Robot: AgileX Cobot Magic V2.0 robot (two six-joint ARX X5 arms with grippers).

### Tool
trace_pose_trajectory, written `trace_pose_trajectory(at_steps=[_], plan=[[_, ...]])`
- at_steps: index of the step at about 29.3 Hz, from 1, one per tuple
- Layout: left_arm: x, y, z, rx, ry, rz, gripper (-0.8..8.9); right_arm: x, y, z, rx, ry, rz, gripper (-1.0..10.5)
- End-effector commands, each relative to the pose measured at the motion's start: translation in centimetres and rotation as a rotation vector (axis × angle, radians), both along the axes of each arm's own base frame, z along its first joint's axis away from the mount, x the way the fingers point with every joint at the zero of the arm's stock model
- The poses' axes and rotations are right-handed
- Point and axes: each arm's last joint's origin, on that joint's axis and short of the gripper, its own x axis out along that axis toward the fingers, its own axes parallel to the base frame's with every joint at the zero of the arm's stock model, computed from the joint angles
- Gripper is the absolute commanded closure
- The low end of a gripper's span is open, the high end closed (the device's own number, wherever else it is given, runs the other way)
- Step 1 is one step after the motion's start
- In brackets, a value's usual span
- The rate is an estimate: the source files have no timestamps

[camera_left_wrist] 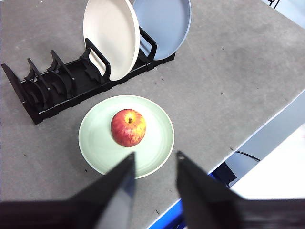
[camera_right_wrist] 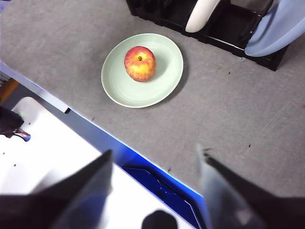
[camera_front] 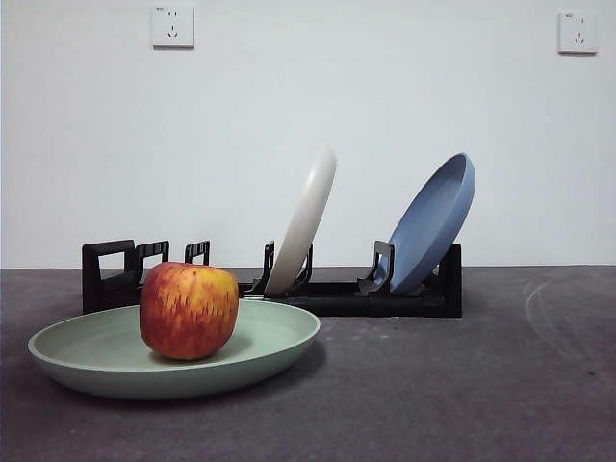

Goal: Take the green plate from the plate rack,put the plate on the table,take the apple from the table,put the apple in the plate

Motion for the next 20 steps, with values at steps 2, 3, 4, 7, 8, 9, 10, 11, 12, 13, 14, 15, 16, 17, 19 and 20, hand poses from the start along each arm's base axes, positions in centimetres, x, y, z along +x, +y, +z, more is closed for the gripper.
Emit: trace_pose_trajectory(at_steps=[2, 3, 4, 7, 8, 9, 10, 11, 12, 13, 14, 15, 16, 17, 19, 20], plan=[[-0.02, 0.00, -0.04, 0.008, -0.007, -0.010, 8.21, -0.04, -0.09, -0.40, -0.029, 0.015, -0.015, 9.6], [-0.02, 0.00, -0.04, 0.008, -0.007, -0.010, 8.21, -0.03, -0.09, -0.44, -0.032, 0.015, -0.018, 9.6], [-0.02, 0.00, -0.04, 0.008, -0.007, -0.010, 8.21, -0.01, -0.08, -0.46, -0.033, 0.016, -0.022, 9.6], [-0.01, 0.01, -0.04, 0.009, -0.009, -0.007, 8.21, -0.02, -0.09, -0.47, -0.030, 0.017, -0.025, 9.6], [-0.01, 0.00, -0.04, 0.009, -0.009, -0.007, 8.21, -0.03, -0.10, -0.46, -0.030, 0.017, -0.025, 9.6], [0.00, -0.01, -0.03, 0.009, -0.009, -0.007, 8.21, -0.03, -0.10, -0.46, -0.029, 0.018, -0.026, 9.6], [0.02, -0.02, -0.01, 0.008, -0.012, -0.004, 8.21, -0.03, -0.10, -0.46, -0.026, 0.022, -0.031, 9.6], [0.06, -0.04, 0.01, 0.009, -0.018, 0.004, 8.21, -0.02, -0.09, -0.47, -0.020, 0.028, -0.039, 9.6], [0.09, -0.01, 0.02, 0.012, -0.024, 0.016, 8.21, -0.02, -0.09, -0.46, -0.010, 0.039, -0.054, 9.5], [0.09, -0.01, 0.02, 0.012, -0.024, 0.016, 8.18, -0.02, -0.09, -0.46, 0.003, 0.054, -0.074, 9.5], [0.09, -0.02, 0.01, 0.013, -0.023, 0.015, 8.17, -0.02, -0.08, -0.47, 0.007, 0.059, -0.080, 9.5], [0.09, -0.02, 0.02, 0.013, -0.024, 0.015, 8.17, 0.01, -0.06, -0.47, 0.005, 0.057, -0.080, 9.5], [0.11, -0.06, 0.01, 0.014, -0.023, 0.014, 8.17, 0.05, -0.03, -0.49, 0.001, 0.055, -0.083, 9.5], [0.16, -0.13, 0.00, 0.017, -0.022, 0.014, 8.17, 0.12, 0.02, -0.51, -0.004, 0.053, -0.089, 9.5], [0.23, -0.25, -0.02, 0.020, -0.019, 0.014, 8.17, 0.21, 0.06, -0.53, -0.013, 0.045, -0.099, 9.5], [0.27, -0.31, -0.03, 0.022, -0.018, 0.014, 8.17, 0.23, 0.05, -0.52, -0.016, 0.040, -0.106, 9.5]])
